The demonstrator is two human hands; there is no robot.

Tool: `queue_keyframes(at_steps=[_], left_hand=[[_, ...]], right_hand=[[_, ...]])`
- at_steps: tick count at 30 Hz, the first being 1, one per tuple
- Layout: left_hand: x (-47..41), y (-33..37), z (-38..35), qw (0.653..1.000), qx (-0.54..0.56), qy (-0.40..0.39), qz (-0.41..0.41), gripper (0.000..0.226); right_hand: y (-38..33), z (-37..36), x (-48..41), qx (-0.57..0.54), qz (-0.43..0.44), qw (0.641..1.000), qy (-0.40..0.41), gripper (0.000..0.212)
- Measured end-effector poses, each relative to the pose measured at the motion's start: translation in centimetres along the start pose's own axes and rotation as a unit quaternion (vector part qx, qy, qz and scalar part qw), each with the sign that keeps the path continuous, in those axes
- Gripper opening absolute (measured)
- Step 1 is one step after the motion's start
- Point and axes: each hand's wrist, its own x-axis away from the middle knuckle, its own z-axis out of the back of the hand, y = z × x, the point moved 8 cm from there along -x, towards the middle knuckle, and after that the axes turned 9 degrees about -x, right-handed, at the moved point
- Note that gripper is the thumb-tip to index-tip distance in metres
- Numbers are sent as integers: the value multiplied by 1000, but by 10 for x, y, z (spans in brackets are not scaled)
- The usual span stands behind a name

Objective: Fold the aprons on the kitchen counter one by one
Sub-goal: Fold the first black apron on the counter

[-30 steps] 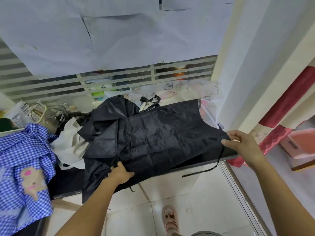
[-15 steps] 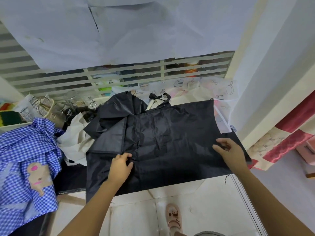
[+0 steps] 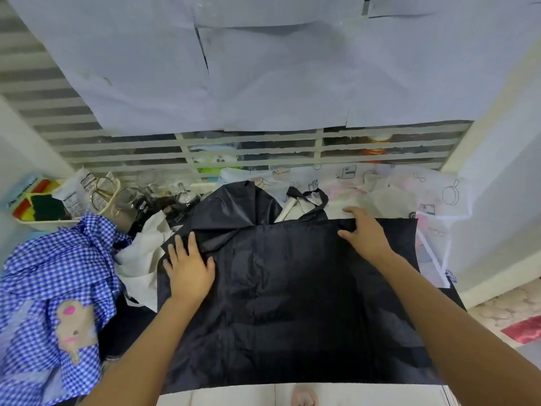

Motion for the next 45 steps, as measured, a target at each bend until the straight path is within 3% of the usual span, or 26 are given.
queue_keyframes(at_steps=[2,5,8,15,17,19,21,23,26,32,36,42,45], left_hand=[[-11,1,7,999,-13,2,36,70],[-30,-1,20,996,-3,39,78,45],[-49,-22,29,994,22,58,92,25],[-61,-62,45,994,-55,48,86,31],[-59,-39,56,994,-19,108,21,31],[-48,7,58,981,39,146,-120,31],[-35,55,46,966,86,98,-223,30],[-30,94,29,956,127,24,-265,34],[-41,136,10,952,158,-40,-259,42],[-67,187,-35,939,171,-174,-242,46],[-64,210,-57,911,231,-258,-222,47],[-75,240,-50,896,270,-265,-233,16],[-106,238,-16,924,312,-154,-160,18]], right_hand=[[2,-5,-12,20,-22,999,-32,26],[-11,-12,-15,63,42,995,-68,7],[-17,-13,-8,73,95,989,-83,15],[-15,-7,-16,87,116,985,-90,16],[-20,-8,-22,104,117,984,-88,18],[-26,-10,-28,133,117,981,-82,19],[-36,-11,-34,166,125,976,-72,20],[-47,-14,-40,195,144,968,-64,21],[-52,-26,-51,223,118,965,-72,18],[-26,-50,-69,160,-43,979,-114,15],[-16,-59,-73,40,-100,982,-157,24],[-17,-45,-75,-10,-84,978,-188,26],[-8,-25,-83,12,-82,983,-164,25]])
